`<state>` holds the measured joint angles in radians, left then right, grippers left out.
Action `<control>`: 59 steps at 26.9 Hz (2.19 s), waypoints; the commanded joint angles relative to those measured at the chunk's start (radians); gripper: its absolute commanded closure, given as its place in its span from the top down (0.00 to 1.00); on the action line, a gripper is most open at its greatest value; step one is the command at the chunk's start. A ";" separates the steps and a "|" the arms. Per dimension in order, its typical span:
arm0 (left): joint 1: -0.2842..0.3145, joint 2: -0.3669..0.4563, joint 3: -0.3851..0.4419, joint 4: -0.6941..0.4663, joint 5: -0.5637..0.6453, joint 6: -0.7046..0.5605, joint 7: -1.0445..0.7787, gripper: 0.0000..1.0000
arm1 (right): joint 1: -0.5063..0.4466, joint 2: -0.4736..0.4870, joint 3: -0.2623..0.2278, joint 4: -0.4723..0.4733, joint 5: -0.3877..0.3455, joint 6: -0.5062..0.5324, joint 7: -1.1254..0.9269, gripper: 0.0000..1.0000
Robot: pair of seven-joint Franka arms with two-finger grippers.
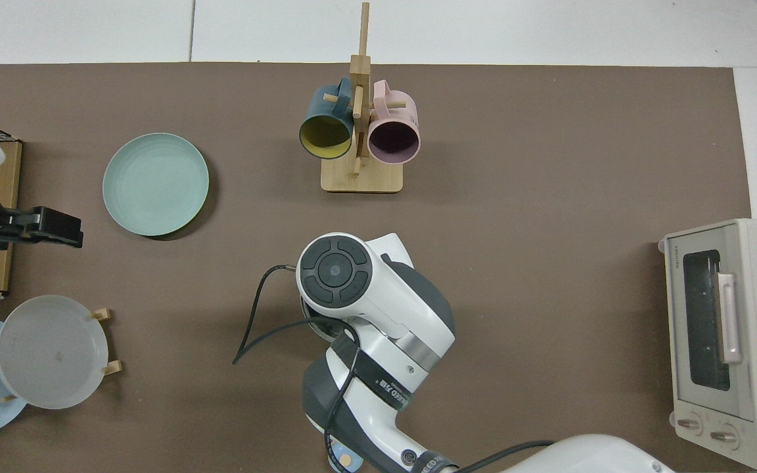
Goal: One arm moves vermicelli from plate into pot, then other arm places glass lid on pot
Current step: 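Lower the glass lid onto the pot with the right gripper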
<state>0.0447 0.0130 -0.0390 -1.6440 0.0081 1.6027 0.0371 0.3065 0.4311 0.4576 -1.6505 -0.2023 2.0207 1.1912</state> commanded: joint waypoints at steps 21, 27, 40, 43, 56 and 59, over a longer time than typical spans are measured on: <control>0.004 0.004 -0.004 0.023 0.013 -0.033 0.099 1.00 | -0.009 -0.014 0.016 -0.043 0.004 0.056 0.059 0.00; 0.004 0.005 -0.004 0.023 0.013 -0.027 0.101 1.00 | -0.009 -0.023 0.015 -0.064 0.001 0.069 0.060 0.00; 0.004 0.005 -0.004 0.023 0.013 -0.027 0.099 1.00 | -0.003 -0.031 0.016 -0.074 -0.043 0.067 0.080 0.00; 0.004 0.005 -0.004 0.023 0.013 -0.027 0.099 1.00 | -0.003 -0.031 0.016 -0.074 -0.043 0.067 0.080 0.00; 0.004 0.005 -0.004 0.023 0.013 -0.027 0.099 1.00 | -0.007 -0.031 0.016 -0.060 -0.043 0.047 0.091 1.00; 0.004 0.005 -0.004 0.023 0.013 -0.027 0.099 1.00 | -0.007 -0.031 0.016 -0.060 -0.043 0.047 0.091 1.00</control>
<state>0.0447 0.0130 -0.0401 -1.6430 0.0081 1.5953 0.1214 0.3084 0.4127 0.4627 -1.6853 -0.2271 2.0556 1.2466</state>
